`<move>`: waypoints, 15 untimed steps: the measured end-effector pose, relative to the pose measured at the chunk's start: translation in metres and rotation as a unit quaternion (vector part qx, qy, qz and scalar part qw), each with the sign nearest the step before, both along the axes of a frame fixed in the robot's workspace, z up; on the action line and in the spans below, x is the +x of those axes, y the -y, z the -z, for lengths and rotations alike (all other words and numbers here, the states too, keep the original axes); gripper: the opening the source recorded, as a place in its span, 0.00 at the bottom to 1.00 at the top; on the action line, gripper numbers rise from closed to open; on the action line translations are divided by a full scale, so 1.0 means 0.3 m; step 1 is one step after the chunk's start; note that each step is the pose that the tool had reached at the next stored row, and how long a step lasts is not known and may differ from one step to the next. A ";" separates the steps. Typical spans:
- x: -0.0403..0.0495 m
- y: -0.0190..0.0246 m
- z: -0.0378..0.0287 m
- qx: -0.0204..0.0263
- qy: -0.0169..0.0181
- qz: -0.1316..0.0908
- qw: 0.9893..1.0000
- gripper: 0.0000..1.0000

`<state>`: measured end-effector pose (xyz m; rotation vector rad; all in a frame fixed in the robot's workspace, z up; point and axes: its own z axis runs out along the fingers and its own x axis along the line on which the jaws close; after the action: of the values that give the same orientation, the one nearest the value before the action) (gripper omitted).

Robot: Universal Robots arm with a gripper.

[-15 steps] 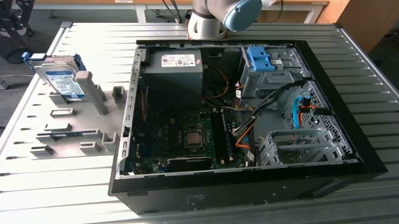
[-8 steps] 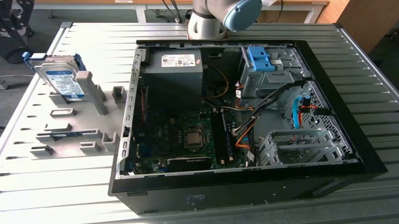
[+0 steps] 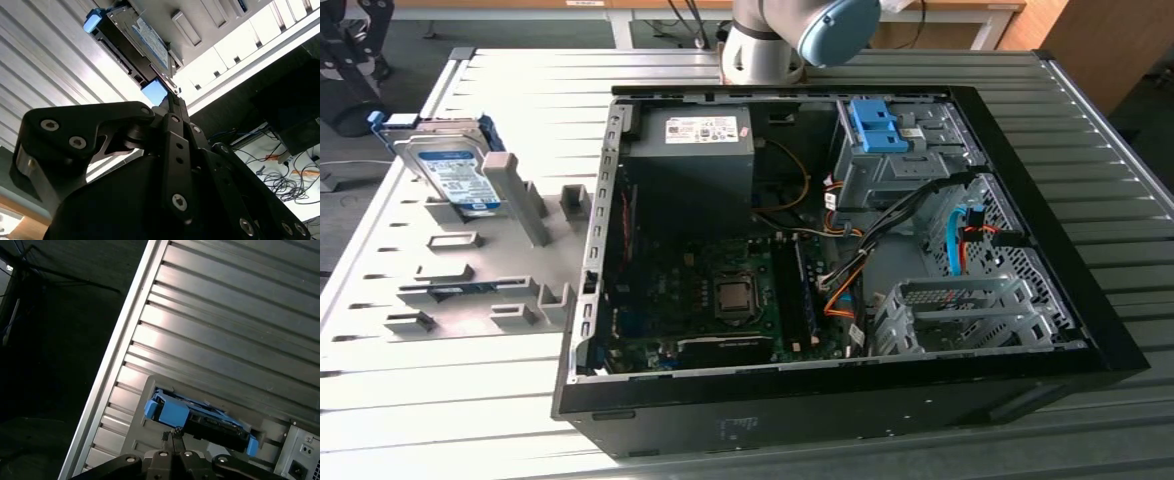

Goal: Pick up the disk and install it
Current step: 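Pick up the disk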

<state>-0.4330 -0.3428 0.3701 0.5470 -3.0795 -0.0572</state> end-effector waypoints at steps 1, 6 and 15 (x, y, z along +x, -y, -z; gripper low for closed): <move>0.000 0.000 0.000 0.000 0.000 -0.005 1.000 0.11; 0.000 0.000 0.000 0.000 0.000 -0.030 1.000 0.11; 0.000 0.000 0.000 0.000 0.000 -0.077 0.997 0.11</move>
<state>-0.4330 -0.3428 0.3701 0.7819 -3.0256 -0.0553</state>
